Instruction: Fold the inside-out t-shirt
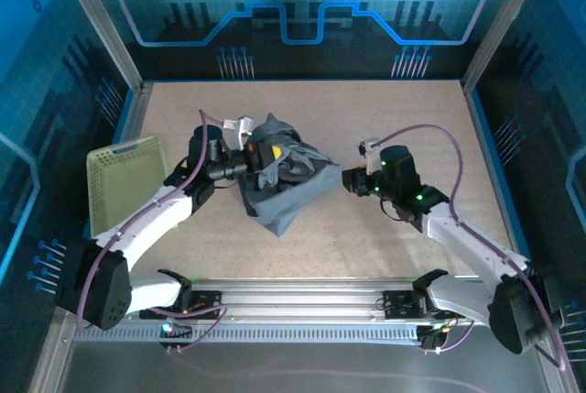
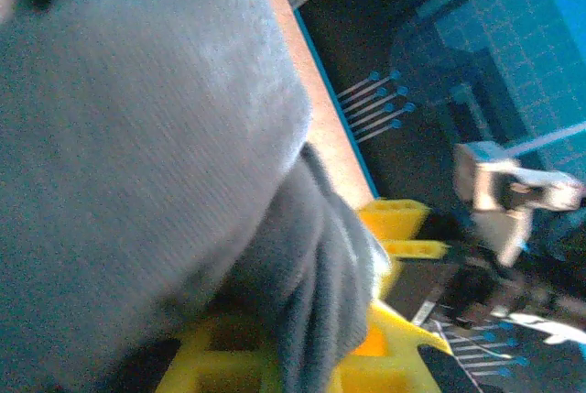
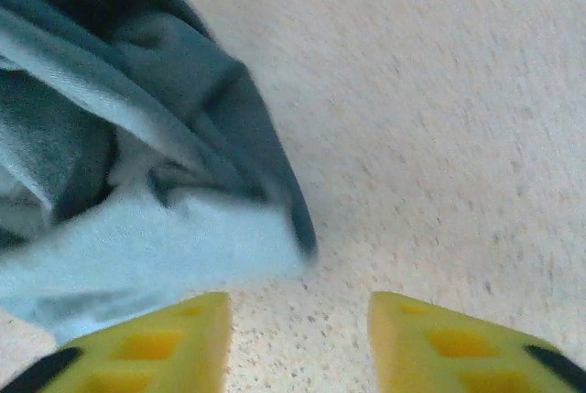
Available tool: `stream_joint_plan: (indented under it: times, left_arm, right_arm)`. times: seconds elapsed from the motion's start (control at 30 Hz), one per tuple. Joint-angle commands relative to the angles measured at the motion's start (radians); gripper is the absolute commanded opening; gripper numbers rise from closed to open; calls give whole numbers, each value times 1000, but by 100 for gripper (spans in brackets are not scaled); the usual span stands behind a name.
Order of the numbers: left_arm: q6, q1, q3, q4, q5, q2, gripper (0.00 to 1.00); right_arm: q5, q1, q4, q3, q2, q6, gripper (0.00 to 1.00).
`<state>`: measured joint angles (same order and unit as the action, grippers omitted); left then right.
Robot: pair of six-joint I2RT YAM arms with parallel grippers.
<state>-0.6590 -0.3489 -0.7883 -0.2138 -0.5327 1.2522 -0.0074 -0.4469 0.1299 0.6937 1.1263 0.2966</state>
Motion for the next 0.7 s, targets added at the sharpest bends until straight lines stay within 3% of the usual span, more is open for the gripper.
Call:
stream_joint_plan:
  times: [0.0, 0.1, 0.27, 0.6, 0.67]
  left_arm:
    - [-82, -10, 6, -112, -92, 5, 0]
    - [-62, -28, -12, -79, -77, 6, 0]
    - [-58, -42, -23, -87, -88, 15, 0]
    - [-57, -57, -16, -97, -109, 7, 0]
    - [-59, -60, -8, -105, -110, 7, 0]
  right_arm:
    - [179, -87, 70, 76, 9, -16, 62]
    - [235, -205, 81, 124, -4, -37, 71]
    - [139, -230, 33, 175, 93, 35, 73]
    - [36, -223, -39, 268, 312, 115, 65]
    - [38, -223, -40, 277, 333, 117, 59]
